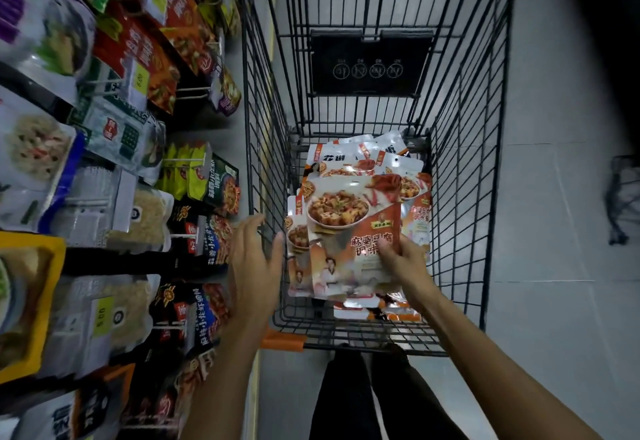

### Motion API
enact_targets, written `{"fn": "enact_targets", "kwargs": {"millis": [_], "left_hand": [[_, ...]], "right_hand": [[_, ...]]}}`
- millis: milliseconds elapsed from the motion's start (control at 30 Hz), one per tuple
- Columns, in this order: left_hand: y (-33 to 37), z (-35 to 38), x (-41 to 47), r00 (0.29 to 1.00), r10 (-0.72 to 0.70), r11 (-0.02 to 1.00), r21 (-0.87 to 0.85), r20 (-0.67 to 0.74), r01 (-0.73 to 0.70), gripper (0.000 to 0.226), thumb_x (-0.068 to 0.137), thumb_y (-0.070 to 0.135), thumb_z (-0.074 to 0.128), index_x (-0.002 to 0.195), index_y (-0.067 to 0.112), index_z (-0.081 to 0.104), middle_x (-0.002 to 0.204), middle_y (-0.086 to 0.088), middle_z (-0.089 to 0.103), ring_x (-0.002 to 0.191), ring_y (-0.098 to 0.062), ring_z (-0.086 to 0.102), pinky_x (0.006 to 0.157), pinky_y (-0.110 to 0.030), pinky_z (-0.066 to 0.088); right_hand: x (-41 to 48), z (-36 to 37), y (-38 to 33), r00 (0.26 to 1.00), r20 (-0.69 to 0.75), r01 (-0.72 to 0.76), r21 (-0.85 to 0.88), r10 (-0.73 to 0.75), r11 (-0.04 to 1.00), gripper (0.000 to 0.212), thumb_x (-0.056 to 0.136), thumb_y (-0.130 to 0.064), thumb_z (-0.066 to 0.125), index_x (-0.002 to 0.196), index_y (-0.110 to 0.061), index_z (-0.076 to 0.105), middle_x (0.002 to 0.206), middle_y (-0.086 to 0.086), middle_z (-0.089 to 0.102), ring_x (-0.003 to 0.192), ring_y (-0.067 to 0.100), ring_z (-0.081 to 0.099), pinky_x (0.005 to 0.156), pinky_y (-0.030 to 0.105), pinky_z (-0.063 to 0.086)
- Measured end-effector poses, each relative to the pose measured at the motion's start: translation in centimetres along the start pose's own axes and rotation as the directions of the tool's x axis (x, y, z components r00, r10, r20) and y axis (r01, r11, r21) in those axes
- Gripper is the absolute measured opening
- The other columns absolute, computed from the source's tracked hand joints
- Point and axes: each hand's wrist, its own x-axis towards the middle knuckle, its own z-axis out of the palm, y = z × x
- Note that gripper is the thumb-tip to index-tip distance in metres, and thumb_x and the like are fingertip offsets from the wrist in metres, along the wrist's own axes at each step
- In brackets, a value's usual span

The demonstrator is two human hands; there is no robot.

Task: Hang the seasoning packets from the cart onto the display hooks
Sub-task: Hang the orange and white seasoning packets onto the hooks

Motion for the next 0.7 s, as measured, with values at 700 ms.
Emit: {"fn": "enact_targets", "kwargs": {"millis": [700], "left_hand": [[-2.6,11.0,4.0,0.687,-0.527,0.541,-0.426,0.5,0.725,0.022,0.066,0.01,0.083,0.082,0.009,0.069,0.074,-0.004,0.075,0.066,-0.021,0.073,0.047,-0.024,0.053]], "right_hand": [[15.6,-5.4,5.9,0.874,-0.481,-0.267,-0.349,0.073,0.898,0.033,0.1,-0.013,0.043,0.126,0.006,0.047,0.118,0.017,0.055,0.109,0.028,0.055,0.076,0.026,0.038]]}}
